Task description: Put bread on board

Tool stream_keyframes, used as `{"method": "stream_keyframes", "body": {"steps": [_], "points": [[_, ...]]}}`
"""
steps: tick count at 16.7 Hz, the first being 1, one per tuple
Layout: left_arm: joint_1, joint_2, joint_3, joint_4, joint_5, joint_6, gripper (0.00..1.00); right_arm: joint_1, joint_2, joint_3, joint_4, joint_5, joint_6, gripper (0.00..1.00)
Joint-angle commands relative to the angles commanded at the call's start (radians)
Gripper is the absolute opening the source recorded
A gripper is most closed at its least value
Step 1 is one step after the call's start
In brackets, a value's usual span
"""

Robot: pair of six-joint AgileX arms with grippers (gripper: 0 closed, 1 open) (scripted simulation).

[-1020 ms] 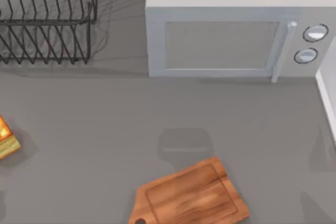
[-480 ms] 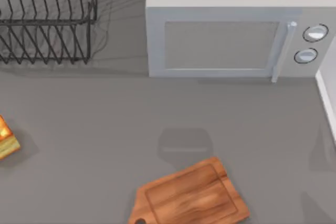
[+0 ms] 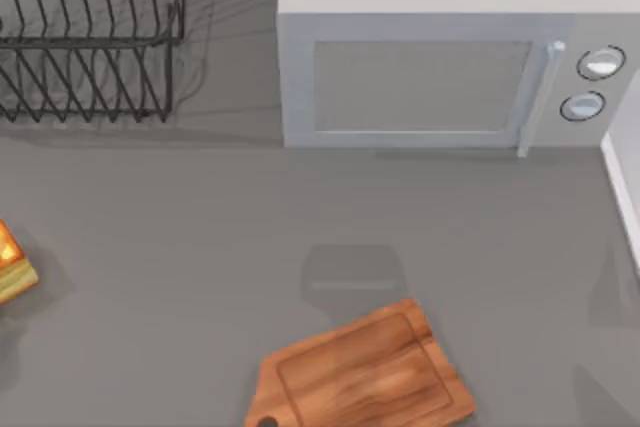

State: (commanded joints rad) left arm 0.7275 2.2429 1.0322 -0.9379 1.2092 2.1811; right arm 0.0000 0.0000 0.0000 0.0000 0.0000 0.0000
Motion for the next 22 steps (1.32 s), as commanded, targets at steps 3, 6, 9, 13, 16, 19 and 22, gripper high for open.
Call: {"method": "stream_keyframes", "body": {"steps": [3,6,9,13,16,19,22], "points": [[-0.057,-0.019,-0.056,0.174,0.028,-0.145,1.0,0.0,0.0,0.0,0.0,0.0,0.0,1.0],[-0.099,-0.041,-0.096,0.297,0.045,-0.257,1.0,0.0,0.0,0.0,0.0,0.0,0.0,1.0],[-0.111,-0.05,-0.107,0.327,0.049,-0.287,1.0,0.0,0.0,0.0,0.0,0.0,0.0,1.0],[-0.111,-0.05,-0.107,0.327,0.049,-0.287,0.92,0.0,0.0,0.0,0.0,0.0,0.0,1.0],[-0.111,-0.05,-0.107,0.327,0.049,-0.287,0.7,0.0,0.0,0.0,0.0,0.0,0.0,1.0],[-0.111,-0.05,-0.107,0.327,0.049,-0.287,0.47,0.0,0.0,0.0,0.0,0.0,0.0,1.0],[-0.111,-0.05,-0.107,0.327,0.049,-0.287,0.25,0.0,0.0,0.0,0.0,0.0,0.0,1.0]]}}
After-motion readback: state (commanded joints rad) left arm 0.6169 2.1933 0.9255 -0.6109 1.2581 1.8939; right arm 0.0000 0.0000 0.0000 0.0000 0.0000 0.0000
